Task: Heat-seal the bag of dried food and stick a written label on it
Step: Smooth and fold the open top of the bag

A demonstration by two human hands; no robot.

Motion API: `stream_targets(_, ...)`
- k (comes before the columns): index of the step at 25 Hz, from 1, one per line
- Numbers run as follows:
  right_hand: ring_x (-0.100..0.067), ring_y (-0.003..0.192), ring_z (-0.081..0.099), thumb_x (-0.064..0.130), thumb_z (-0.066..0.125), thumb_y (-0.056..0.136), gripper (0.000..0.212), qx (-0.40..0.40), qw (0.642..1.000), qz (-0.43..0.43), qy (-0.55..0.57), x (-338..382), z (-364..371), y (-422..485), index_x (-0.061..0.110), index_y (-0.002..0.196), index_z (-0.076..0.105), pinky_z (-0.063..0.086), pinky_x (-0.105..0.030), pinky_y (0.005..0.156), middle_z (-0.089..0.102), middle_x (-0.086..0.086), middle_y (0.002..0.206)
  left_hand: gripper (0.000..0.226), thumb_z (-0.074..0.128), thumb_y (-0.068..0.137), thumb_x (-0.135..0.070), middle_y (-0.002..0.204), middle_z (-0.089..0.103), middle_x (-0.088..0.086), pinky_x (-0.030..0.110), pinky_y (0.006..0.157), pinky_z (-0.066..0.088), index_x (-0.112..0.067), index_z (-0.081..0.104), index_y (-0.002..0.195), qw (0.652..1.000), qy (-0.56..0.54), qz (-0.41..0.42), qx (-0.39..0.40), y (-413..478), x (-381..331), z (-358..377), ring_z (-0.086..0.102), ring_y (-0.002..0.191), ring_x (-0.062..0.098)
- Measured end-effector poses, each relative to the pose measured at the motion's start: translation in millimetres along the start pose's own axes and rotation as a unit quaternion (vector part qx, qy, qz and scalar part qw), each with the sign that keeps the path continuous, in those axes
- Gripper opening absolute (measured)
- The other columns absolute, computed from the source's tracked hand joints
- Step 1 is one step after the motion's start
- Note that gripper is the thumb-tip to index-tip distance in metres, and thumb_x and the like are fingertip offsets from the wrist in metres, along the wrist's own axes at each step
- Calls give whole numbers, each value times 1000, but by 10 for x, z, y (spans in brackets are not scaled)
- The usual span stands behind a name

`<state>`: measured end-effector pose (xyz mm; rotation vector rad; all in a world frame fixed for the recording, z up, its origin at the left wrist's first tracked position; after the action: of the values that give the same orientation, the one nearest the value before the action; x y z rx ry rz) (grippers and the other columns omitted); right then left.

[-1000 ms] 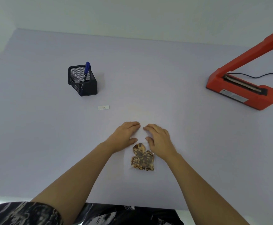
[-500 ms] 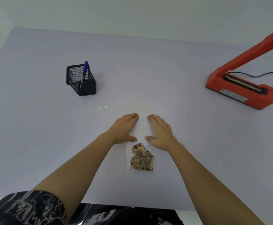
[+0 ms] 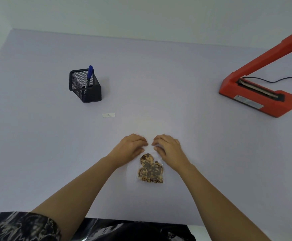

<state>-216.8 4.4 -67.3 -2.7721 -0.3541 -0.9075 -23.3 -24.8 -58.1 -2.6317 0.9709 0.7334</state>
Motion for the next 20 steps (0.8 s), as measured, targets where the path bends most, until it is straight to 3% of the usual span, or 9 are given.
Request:
stream_targets(3, -14, 121, 48, 23, 55, 91, 28, 11, 1000, 6, -9, -26, -17, 21, 19, 119, 58, 32, -34, 100, 56, 4, 128, 38, 67, 83, -18, 123, 62, 10, 36, 98, 44, -6, 62, 119, 999, 5, -22, 33, 52, 26, -33, 56, 114, 27)
stream_targets(7, -10, 131, 37, 32, 55, 90, 44, 33, 999, 18, -38, -29, -91, 63, 21, 131, 46, 23, -30, 103, 45, 6, 140, 56, 65, 85, -28, 142, 47, 6, 36, 109, 33, -9, 47, 135, 996, -3, -52, 76, 127, 49, -86, 41, 131, 21)
stream_targets(15, -15, 140, 19, 44, 62, 82, 77, 95, 992, 61, -62, -43, -223, 200, 19, 144, 22, 17, -38, 110, 21, 3, 153, 80, 60, 84, -47, 157, 16, -6, 35, 111, 19, -19, 21, 148, 982, 67, -91, 152, 241, 87, -169, 16, 142, 14)
stream_targets(20, -16, 142, 13, 41, 65, 79, 85, 101, 989, 87, -60, -1, -213, 259, 18, 146, 17, 16, -42, 112, 14, 2, 155, 94, 62, 79, -53, 158, 7, -6, 37, 113, 15, -19, 11, 149, 974, 83, -117, 173, 307, 72, -222, 10, 144, 15)
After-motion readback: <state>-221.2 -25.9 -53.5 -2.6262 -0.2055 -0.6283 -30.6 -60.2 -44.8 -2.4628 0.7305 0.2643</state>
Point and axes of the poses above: each hand's wrist, its own y-axis towards the middle knuckle, its own z-axis out of the palm, x = y × z, the point moved 1 cm from there along y, towards the middle knuckle
